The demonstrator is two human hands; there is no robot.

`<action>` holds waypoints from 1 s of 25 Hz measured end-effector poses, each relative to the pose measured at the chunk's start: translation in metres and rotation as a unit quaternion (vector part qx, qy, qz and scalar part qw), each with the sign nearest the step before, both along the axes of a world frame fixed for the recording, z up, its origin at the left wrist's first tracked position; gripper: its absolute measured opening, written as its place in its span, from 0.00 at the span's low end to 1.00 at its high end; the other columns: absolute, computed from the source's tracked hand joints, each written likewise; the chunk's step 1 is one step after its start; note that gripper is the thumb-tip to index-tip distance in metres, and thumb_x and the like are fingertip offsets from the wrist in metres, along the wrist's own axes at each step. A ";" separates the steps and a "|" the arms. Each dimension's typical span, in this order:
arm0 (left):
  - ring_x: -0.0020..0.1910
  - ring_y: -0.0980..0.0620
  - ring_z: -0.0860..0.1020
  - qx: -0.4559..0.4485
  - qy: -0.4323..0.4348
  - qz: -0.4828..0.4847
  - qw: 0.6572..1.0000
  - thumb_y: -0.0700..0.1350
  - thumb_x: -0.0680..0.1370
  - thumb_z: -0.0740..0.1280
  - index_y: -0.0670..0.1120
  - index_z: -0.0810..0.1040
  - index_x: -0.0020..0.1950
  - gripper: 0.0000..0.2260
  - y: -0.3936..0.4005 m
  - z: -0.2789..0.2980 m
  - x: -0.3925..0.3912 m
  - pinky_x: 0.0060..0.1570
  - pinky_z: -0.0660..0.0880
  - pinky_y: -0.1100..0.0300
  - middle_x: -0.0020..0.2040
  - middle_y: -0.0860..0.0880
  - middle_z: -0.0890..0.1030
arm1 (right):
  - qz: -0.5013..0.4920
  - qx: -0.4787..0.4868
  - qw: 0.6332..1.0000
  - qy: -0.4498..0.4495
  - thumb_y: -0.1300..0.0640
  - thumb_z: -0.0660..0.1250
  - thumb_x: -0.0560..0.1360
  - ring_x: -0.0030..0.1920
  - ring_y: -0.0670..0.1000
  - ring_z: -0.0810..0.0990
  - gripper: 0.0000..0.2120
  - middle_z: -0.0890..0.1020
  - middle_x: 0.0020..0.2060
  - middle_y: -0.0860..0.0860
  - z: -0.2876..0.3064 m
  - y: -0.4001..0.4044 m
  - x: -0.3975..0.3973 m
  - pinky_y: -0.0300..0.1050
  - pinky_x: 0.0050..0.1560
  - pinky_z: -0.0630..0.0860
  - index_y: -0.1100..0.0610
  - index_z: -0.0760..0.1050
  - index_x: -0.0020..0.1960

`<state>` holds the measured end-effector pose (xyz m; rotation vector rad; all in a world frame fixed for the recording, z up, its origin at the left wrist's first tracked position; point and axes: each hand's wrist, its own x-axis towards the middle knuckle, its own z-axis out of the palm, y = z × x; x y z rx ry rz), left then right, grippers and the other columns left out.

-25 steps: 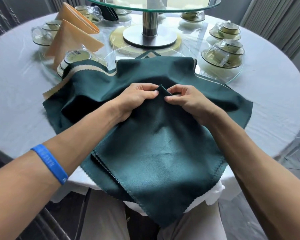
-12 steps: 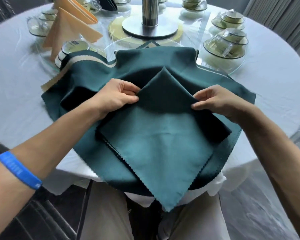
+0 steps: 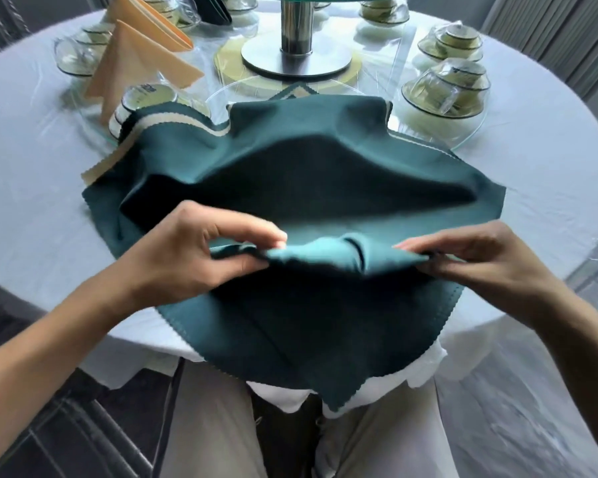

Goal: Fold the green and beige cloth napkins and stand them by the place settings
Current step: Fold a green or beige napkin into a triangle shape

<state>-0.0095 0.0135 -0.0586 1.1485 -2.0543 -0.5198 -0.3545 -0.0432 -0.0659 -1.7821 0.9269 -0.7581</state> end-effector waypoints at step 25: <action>0.52 0.47 0.76 0.131 -0.299 0.048 0.944 0.54 0.83 0.58 0.51 0.70 0.53 0.08 -0.045 -0.027 -0.067 0.48 0.63 0.55 0.46 0.54 0.74 | 0.098 -0.106 0.939 0.313 0.49 0.71 0.75 0.32 0.45 0.68 0.13 0.71 0.29 0.45 -0.010 -0.042 0.071 0.47 0.35 0.66 0.49 0.70 0.36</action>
